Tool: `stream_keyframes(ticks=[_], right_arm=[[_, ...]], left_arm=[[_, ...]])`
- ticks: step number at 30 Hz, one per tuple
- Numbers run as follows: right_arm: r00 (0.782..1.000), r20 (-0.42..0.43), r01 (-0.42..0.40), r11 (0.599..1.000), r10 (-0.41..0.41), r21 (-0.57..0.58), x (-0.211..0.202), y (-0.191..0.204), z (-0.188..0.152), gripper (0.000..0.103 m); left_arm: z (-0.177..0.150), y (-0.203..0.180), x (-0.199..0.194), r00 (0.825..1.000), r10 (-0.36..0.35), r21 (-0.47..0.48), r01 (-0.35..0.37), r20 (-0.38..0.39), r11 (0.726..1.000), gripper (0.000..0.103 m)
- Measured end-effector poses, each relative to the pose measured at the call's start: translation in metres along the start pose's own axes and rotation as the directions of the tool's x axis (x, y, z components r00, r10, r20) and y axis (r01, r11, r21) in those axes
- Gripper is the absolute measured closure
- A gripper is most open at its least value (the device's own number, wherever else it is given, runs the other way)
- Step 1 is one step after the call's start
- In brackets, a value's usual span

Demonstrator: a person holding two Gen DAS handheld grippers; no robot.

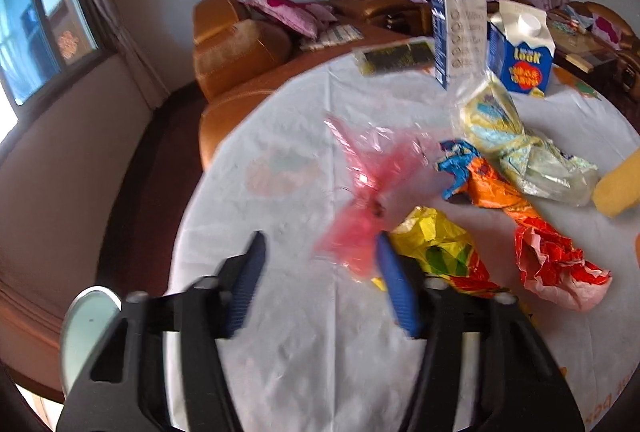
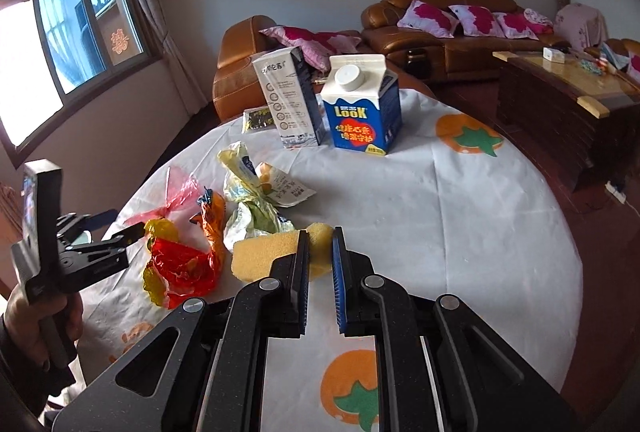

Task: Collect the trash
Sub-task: 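Grasp the yellow sponge with the right gripper while the left grasps the pink plastic bag, then carry the pink plastic bag and yellow sponge over the bin with both grippers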

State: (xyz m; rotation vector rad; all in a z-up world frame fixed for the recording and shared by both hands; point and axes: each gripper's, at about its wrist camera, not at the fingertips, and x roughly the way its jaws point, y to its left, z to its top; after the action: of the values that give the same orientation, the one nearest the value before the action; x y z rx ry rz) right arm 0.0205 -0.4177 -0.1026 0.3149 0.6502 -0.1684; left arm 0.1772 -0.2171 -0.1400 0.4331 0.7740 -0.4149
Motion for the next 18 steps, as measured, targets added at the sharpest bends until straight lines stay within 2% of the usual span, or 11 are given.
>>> stream_keyframes(ticks=[2, 7, 13, 18], right_arm=[[1.0, -0.003, -0.01, 1.0, 0.01, -0.003, 0.003, 0.002, 0.0, 0.092], [1.0, 0.005, -0.018, 1.0, 0.018, -0.011, 0.001, 0.006, 0.003, 0.092], [0.999, 0.039, -0.018, 0.999, 0.019, -0.037, -0.006, 0.022, 0.013, 0.092], [0.997, 0.063, -0.027, 0.996, 0.033, -0.083, -0.011, 0.045, 0.023, 0.092]], left_arm=[[-0.002, 0.0, 0.004, 0.998, -0.05, -0.001, 0.05, -0.023, 0.999, 0.086], [-0.005, 0.007, -0.007, 0.999, -0.034, 0.017, 0.033, 0.009, 0.999, 0.089], [-0.013, 0.034, -0.047, 0.997, 0.012, 0.025, -0.014, 0.08, 1.0, 0.089], [-0.033, 0.053, -0.084, 0.992, 0.039, 0.051, -0.045, 0.117, 0.998, 0.089]])
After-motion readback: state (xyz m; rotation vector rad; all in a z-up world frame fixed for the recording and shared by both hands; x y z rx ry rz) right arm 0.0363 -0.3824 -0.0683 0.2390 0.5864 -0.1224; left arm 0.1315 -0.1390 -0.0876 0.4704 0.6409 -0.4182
